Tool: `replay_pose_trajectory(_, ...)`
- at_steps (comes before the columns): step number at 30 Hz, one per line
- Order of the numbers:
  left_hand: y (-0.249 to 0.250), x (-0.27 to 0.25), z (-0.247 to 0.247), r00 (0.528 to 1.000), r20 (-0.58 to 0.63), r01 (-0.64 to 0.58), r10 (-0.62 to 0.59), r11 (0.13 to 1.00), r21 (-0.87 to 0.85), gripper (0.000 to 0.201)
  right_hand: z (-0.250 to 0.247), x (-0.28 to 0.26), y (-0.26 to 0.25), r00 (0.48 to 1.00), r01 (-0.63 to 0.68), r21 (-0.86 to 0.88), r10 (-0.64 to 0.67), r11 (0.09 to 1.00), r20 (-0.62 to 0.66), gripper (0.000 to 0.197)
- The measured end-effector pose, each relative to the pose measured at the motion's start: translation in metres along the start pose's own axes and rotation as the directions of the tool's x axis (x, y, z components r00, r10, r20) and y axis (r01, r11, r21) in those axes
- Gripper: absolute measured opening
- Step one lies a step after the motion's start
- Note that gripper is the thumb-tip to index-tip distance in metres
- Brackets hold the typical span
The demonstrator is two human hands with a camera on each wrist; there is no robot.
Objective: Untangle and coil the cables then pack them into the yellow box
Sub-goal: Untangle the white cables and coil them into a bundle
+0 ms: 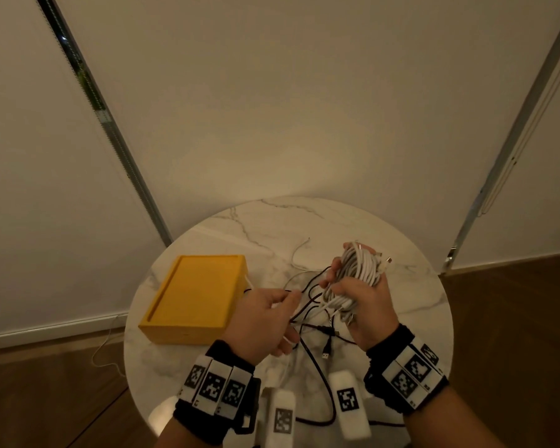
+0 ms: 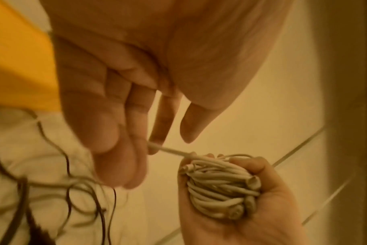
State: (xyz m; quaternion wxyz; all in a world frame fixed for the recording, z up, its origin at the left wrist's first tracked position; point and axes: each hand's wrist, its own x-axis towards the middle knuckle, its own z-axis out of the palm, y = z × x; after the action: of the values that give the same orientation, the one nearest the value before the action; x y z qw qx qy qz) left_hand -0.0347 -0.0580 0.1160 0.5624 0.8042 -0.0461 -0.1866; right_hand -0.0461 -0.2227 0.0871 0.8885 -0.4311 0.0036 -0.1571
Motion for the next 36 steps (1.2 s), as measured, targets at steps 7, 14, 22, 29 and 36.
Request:
replay_pose_trajectory(7,-0.009,0.007,0.008,0.990,0.026,-0.143,0.142,0.989,0.037,0.016,-0.002,0.001,-0.003,0.999,-0.043,0.019,0.043,0.999,-0.021,0.044)
replay_pose_trajectory(14,-0.009,0.010,-0.002,0.878,0.138,-0.479,0.459,0.854,0.203,0.081,-0.003,0.001,-0.001,0.932,-0.322,0.068,0.303,0.944,0.196,0.050)
replay_pose_trajectory(22,-0.011,0.016,-0.010,0.850,0.221,-0.521,0.479,0.828,0.210,0.081,-0.003,0.000,0.006,0.876,-0.444,0.064,0.419,0.894,0.238,0.057)
replay_pose_trajectory(29,-0.017,0.021,-0.010,0.843,0.223,-0.529,0.489,0.829,0.179,0.083,-0.001,-0.001,0.011,0.865,-0.445,0.016,0.425,0.895,0.267,0.080)
replay_pose_trajectory(36,-0.022,0.017,-0.019,0.837,0.112,-0.545,0.535,0.800,0.248,0.092,-0.003,-0.002,0.005,0.813,-0.485,0.042,0.433,0.873,0.389,0.076)
